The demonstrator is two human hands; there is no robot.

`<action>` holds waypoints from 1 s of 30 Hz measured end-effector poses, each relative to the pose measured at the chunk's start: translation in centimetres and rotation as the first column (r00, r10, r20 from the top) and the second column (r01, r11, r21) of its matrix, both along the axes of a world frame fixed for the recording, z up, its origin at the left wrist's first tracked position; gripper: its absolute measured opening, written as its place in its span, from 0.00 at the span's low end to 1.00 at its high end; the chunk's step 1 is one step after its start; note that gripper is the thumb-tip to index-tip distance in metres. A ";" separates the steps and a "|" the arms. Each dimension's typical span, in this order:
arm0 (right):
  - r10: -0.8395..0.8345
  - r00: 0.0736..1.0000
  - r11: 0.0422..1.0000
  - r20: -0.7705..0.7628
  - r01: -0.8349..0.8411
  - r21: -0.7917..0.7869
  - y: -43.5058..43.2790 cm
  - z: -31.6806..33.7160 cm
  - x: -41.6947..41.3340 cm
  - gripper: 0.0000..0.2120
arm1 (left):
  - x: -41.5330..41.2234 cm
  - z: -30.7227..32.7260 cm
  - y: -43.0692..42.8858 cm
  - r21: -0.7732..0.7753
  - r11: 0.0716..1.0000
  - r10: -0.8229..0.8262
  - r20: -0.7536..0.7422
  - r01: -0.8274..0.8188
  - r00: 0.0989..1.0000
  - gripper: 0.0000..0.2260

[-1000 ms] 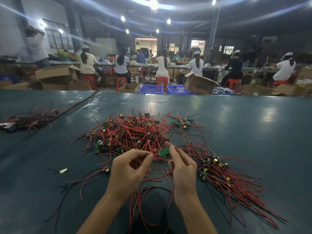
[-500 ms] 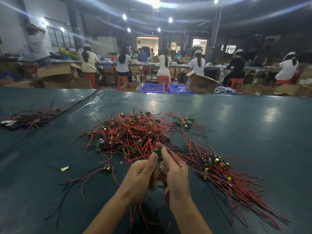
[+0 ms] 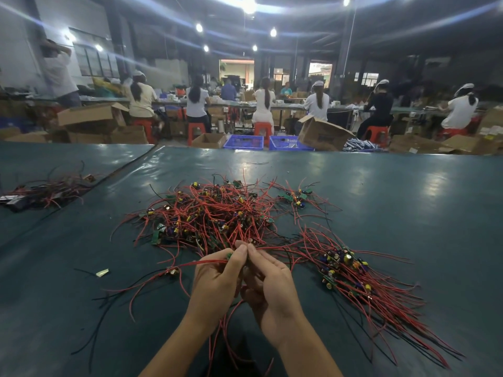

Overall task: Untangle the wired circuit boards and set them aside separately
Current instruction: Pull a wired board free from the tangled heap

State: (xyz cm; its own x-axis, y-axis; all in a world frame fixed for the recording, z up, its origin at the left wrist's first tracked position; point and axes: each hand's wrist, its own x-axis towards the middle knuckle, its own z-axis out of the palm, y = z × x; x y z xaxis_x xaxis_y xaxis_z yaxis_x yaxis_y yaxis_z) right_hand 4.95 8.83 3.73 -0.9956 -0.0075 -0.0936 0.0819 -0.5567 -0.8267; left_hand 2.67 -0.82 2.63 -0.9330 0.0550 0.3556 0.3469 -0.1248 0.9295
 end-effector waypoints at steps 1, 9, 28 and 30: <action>0.001 0.999 1.000 0.042 -0.001 -0.005 0.0 0.1 0.0 0.09 | -0.1 -0.1 0.0 -0.025 0.999 0.021 -0.013 -0.021 1.000 0.16; -0.092 0.983 0.974 0.162 0.123 -0.189 2.8 0.0 -1.1 0.11 | 0.1 -0.9 0.0 -0.286 0.944 0.078 -0.290 -0.164 0.954 0.22; -0.383 0.907 0.869 0.176 0.418 -0.264 4.4 0.1 -1.9 0.07 | 0.2 -0.7 -0.8 -0.515 0.786 0.001 -0.553 -0.343 0.833 0.20; -0.418 0.894 0.863 0.160 0.446 -0.238 4.5 0.0 -1.8 0.04 | 0.2 -0.5 -0.9 -0.514 0.787 0.004 -0.550 -0.343 0.835 0.21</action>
